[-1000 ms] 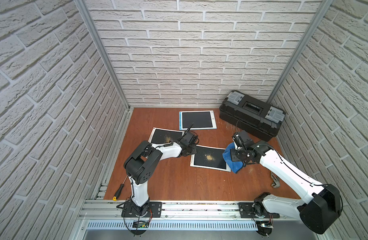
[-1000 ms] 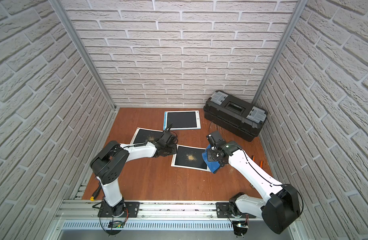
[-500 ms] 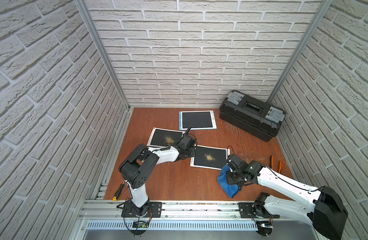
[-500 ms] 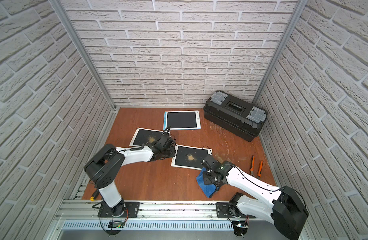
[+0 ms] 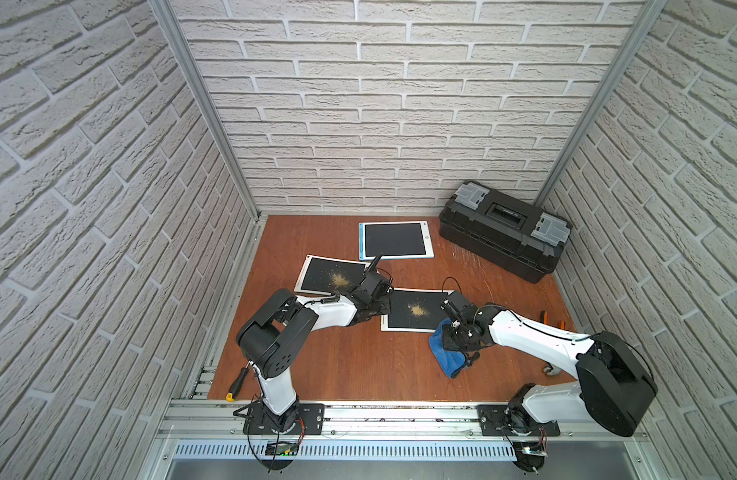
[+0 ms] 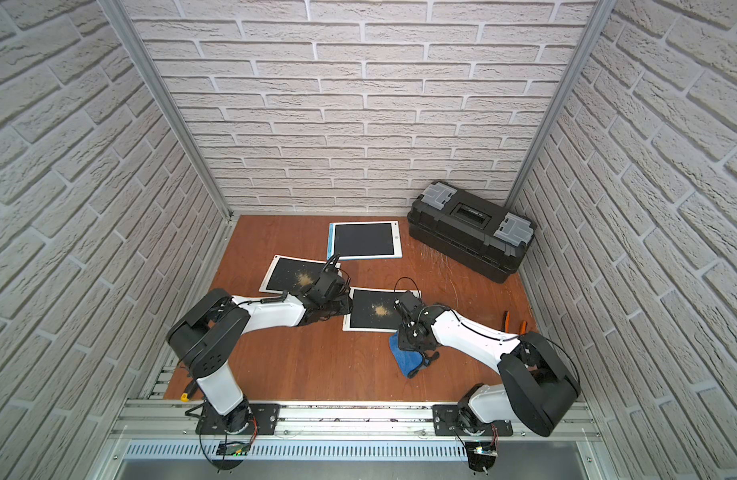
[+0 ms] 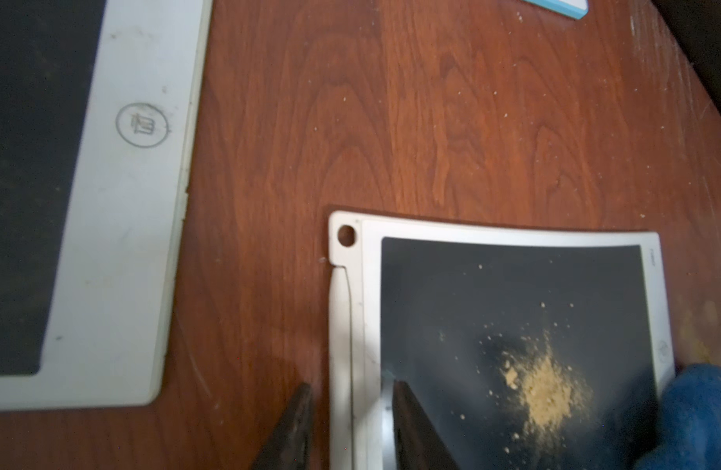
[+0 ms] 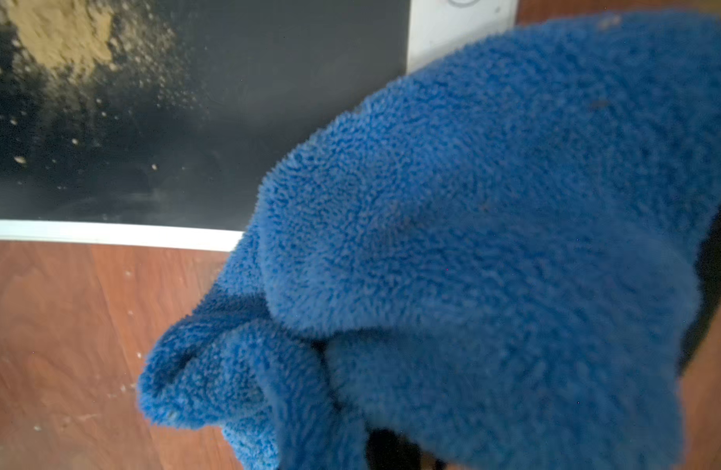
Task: Wipe the drawing tablet
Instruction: Move the drawing tablet to the center of the board, then wipe the dirt from the drawing tablet.
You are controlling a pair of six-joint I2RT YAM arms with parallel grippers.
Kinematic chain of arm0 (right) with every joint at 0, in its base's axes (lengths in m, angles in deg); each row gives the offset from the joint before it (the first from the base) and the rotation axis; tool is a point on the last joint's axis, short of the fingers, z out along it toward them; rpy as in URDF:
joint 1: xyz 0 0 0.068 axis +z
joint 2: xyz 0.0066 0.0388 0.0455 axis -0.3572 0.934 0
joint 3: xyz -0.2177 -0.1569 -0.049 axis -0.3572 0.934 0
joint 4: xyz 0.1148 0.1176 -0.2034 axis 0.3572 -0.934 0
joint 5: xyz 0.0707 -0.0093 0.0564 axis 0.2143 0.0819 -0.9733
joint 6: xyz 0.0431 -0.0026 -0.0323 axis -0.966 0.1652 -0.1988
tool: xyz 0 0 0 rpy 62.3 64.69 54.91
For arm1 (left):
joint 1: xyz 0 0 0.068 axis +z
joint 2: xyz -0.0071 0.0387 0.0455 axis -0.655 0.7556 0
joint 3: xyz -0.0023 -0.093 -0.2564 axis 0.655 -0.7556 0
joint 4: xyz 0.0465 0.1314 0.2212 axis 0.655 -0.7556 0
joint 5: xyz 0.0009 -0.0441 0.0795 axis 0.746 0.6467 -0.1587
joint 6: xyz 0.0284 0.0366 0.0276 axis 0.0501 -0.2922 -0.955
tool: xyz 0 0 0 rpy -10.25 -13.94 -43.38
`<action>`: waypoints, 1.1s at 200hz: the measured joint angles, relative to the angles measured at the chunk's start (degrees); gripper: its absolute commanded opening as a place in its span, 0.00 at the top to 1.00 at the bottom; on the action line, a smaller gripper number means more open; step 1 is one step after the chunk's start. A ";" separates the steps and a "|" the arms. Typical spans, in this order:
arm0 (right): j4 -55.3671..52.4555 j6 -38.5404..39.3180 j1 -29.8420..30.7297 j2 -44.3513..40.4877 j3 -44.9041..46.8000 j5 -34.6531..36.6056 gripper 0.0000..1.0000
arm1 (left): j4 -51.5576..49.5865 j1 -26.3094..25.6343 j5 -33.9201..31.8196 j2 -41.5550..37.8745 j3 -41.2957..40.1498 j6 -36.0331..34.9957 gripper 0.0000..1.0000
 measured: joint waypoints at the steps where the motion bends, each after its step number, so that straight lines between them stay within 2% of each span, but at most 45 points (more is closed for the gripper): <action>1: 0.02 0.02 -0.04 0.09 -0.09 0.00 0.97 | 0.02 0.00 0.02 0.00 -0.02 0.00 0.64; 48: 0.66 2.60 -2.51 3.37 -5.44 0.87 0.97 | 0.15 0.00 0.09 0.02 -0.02 -0.04 0.65; 84: -1.73 4.26 -2.73 -1.18 -6.45 0.74 0.97 | -1.38 0.24 0.13 1.22 2.19 -1.62 0.69; 131: -7.65 9.25 -2.73 -1.97 -18.36 4.15 0.97 | -5.81 0.33 0.33 5.92 9.73 -5.14 0.72; 167: -7.96 10.49 -2.75 5.46 -26.23 5.01 0.97 | -8.26 0.31 0.39 7.04 11.93 -5.60 0.72; 220: -5.86 9.05 -2.62 20.74 -32.81 1.07 0.97 | -11.21 -0.07 -0.74 8.07 13.79 -6.34 0.75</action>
